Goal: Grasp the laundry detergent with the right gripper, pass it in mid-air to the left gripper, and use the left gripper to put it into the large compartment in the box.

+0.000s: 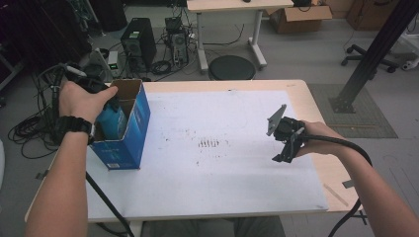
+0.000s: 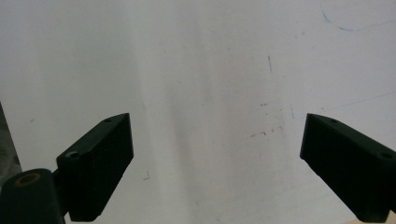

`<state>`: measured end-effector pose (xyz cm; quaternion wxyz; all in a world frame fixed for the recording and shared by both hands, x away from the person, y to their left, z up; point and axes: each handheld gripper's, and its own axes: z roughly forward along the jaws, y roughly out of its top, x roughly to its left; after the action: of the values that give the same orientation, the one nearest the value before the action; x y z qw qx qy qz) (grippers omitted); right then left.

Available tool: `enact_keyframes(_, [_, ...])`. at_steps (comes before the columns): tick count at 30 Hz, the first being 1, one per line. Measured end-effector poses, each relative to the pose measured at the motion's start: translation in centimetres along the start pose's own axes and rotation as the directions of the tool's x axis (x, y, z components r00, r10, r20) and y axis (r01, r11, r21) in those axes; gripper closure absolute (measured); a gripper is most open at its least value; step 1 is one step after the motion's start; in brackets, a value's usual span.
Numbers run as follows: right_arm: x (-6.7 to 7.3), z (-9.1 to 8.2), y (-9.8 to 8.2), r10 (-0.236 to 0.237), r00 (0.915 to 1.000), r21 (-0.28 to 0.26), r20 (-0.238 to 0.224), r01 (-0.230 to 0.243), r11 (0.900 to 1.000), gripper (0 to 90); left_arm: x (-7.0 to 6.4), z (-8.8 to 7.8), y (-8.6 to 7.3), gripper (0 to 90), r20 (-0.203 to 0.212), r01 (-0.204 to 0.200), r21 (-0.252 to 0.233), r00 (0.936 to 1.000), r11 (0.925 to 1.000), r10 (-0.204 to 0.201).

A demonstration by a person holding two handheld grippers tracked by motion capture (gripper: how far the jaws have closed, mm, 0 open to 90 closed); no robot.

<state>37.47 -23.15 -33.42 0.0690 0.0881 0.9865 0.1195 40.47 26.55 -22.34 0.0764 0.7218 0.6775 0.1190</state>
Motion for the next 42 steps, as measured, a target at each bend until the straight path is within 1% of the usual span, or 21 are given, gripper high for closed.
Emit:
enact_keyframes(5, [0.0, 0.0, -0.2, 0.003, 1.0, 0.002, -0.001, -0.003, 1.0, 9.4, 0.0, 1.5, -0.3, 38.2, 0.012, 0.008, 0.012, 0.9999, 0.9999, -0.008])
enact_keyframes(11, [0.0, 0.2, -0.4, 0.007, 1.0, 0.007, 0.0, -0.007, 1.0, 9.4, -0.2, 2.6, -0.5, 38.1, 0.011, 0.004, 0.026, 0.9999, 0.9997, -0.004])
enact_keyframes(13, [0.0, 0.2, -0.4, 0.006, 1.0, 0.002, 0.0, -0.006, 1.0, 9.4, -0.3, 2.9, -0.6, 38.1, 0.008, 0.006, 0.027, 0.9999, 0.9996, -0.006])
enact_keyframes(17, [0.1, 0.3, -0.5, 0.007, 1.0, 0.006, -0.002, -0.007, 1.0, 9.4, -0.5, 3.5, -0.6, 38.1, -0.008, -0.006, 0.04, 0.9999, 0.9992, 0.006])
enact_keyframes(20, [0.2, 0.4, -0.5, 0.003, 1.0, 0.003, 0.0, -0.003, 1.0, 9.4, -0.6, 3.8, -0.6, 38.1, -0.017, -0.013, 0.046, 0.9998, 0.9988, 0.014])
enact_keyframes(31, [0.2, 0.4, -0.4, 0.002, 1.0, 0.003, 0.01, -0.002, 1.0, 9.7, -0.4, 4.8, -1.0, 38.1, -0.013, -0.015, 0.063, 0.9998, 0.9979, 0.016])
enact_keyframes(33, [0.2, 0.4, -0.4, 0.002, 1.0, 0.004, 0.009, -0.002, 1.0, 9.7, -0.4, 4.9, -1.0, 38.1, -0.011, -0.013, 0.055, 0.9998, 0.9984, 0.014])
enact_keyframes(39, [0.3, 0.4, -0.4, 0.002, 0.9999, 0.008, 0.012, -0.002, 1.0, 9.8, -0.5, 5.0, -1.0, 38.0, -0.012, -0.018, 0.051, 0.9998, 0.9985, 0.019])
enact_keyframes(42, [0.3, 0.3, -0.4, 0.002, 0.9999, 0.011, 0.013, -0.002, 1.0, 9.8, -0.5, 5.0, -1.0, 37.9, -0.014, -0.018, 0.057, 0.9997, 0.9982, 0.019])
